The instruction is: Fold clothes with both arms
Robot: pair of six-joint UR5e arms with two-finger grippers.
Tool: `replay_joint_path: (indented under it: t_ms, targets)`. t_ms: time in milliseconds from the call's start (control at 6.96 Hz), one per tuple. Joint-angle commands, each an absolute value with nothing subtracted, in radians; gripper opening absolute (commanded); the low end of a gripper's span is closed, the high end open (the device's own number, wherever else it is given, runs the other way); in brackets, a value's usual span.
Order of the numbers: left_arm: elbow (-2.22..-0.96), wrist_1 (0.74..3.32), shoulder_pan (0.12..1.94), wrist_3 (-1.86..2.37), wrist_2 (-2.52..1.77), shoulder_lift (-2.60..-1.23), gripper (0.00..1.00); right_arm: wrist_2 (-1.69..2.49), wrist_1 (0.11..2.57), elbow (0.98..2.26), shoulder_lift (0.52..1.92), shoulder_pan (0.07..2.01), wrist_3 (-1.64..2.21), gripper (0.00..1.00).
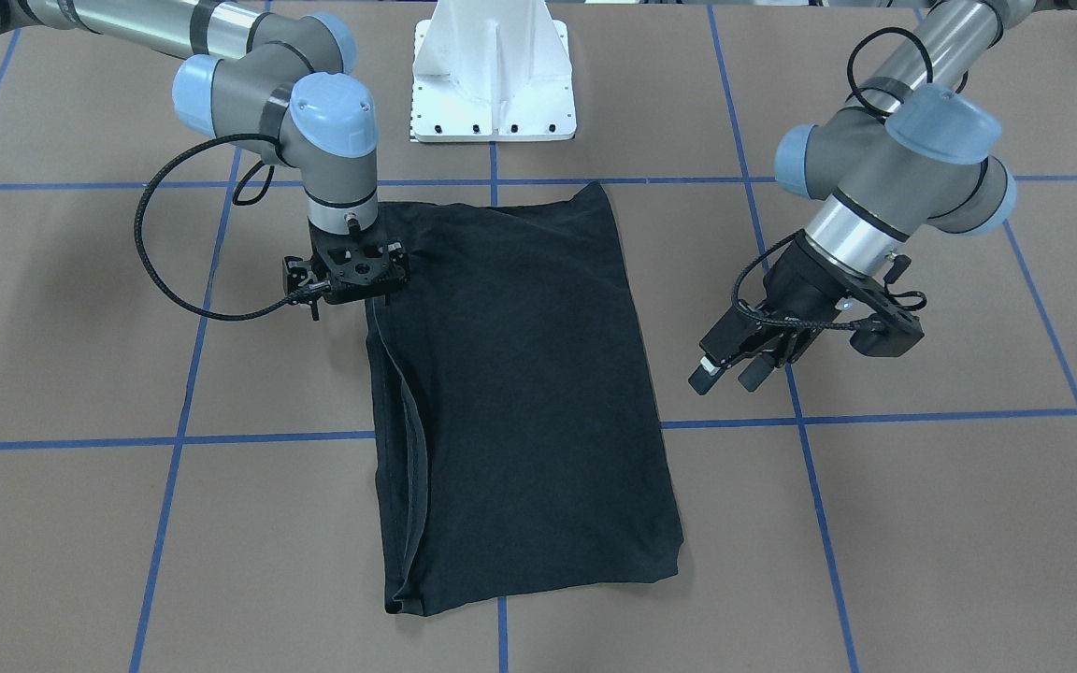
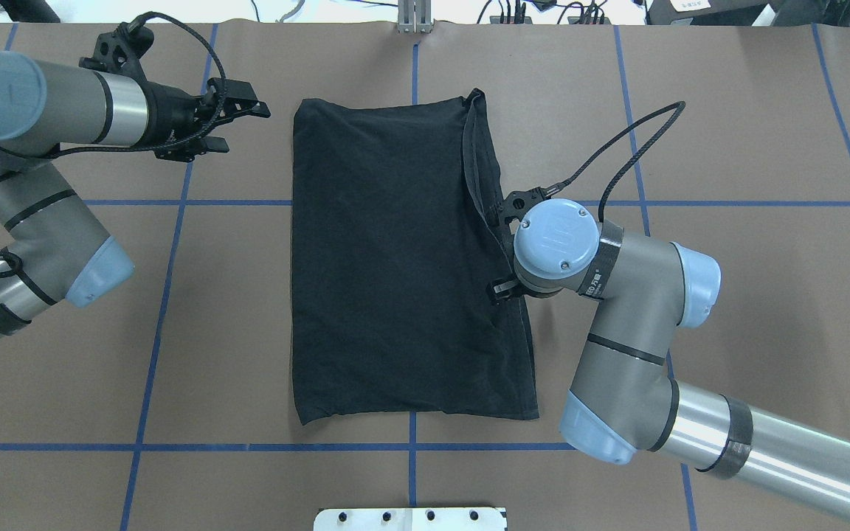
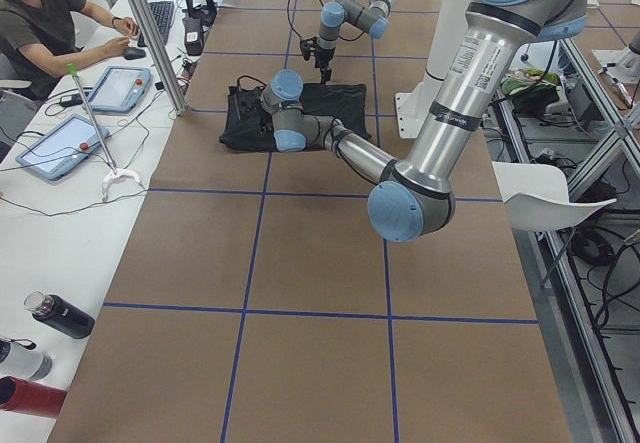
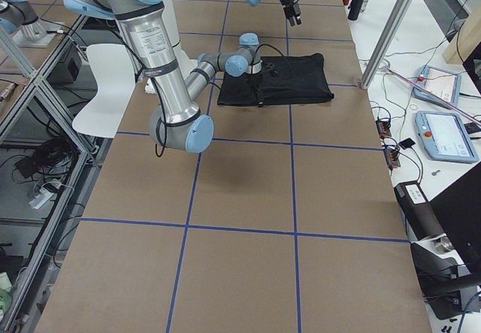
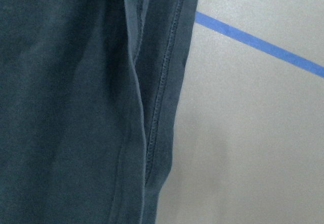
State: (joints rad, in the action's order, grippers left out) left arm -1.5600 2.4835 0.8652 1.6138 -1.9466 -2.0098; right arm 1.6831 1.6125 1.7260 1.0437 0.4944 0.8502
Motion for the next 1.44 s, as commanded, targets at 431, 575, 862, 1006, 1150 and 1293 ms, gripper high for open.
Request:
replay_joint_path:
  t_ms: [431,575,862,1006,1150,1293]
  targets:
    - [-1.557,2.484,0.865,1.612,-1.947,-2.01,1.0,1.674,1.494,1.525,0.904,0.561,0.845,1.0]
    - [-1.552,2.485,0.864,1.612,-1.947,-2.008,1.0,1.671,1.491,1.475,0.872,0.574,0.835,1.0]
    - [-1.555,2.485,0.865,1.612,-1.947,-2.008,1.0,1.671,1.419,1.392,0.845,0.589,0.83,1.0]
    - [-1.555,2.485,0.865,1.612,-1.947,-2.008,1.0,1.671,1.405,1.359,0.827,0.603,0.828,1.0]
    - [-1.555,2.485,0.865,1.612,-1.947,-2.009,1.0,1.672,1.405,1.347,0.822,0.618,0.812,1.0]
    - [-1.558,2.484,0.864,1.614,-1.947,-2.011,1.0,1.678,1.405,1.338,0.824,0.635,0.798,1.0]
